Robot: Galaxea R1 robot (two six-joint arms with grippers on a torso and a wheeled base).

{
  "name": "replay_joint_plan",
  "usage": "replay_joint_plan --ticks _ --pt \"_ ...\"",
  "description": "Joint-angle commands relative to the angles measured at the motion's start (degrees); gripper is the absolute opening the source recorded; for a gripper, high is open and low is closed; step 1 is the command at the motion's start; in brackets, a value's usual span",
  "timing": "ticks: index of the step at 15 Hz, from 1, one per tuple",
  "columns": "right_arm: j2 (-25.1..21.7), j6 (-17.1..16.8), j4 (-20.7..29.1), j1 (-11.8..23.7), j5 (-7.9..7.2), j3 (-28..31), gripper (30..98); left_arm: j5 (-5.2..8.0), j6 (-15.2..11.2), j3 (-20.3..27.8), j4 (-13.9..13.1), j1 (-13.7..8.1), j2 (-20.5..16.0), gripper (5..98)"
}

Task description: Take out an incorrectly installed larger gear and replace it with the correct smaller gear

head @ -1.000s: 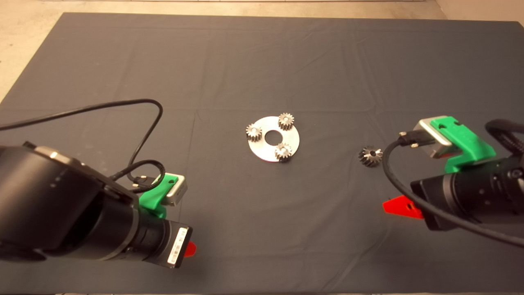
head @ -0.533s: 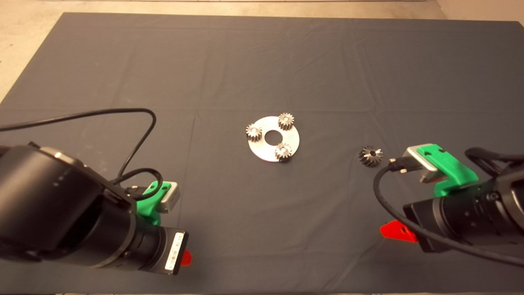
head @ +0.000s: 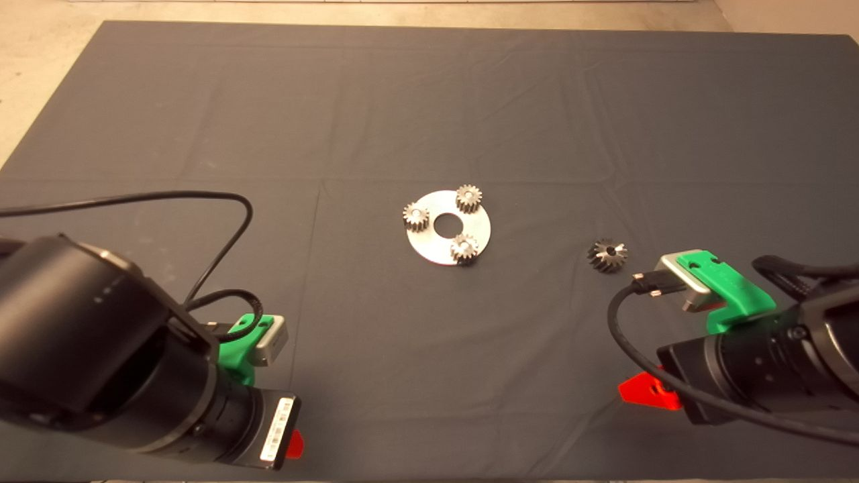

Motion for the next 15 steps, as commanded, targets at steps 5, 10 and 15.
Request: replay_joint_plan --ticks 5,10,15 --pt "2.1 0.4 2.1 -0.4 -7.29 -0.4 83.3 7.55 -0.5 -3.2 -1.6 -1.1 0.1 59.2" --pt "3.0 0.3 2.1 -3.5 -7.29 -0.4 83.3 7.55 -2.2 -2.4 -3.1 -1.1 -0.1 59.2" --pt "9.3 0.4 2.0 -5.5 -7.29 -0.7 83.3 7.55 -2.3 -0.7 -4.1 -1.1 -0.6 59.2"
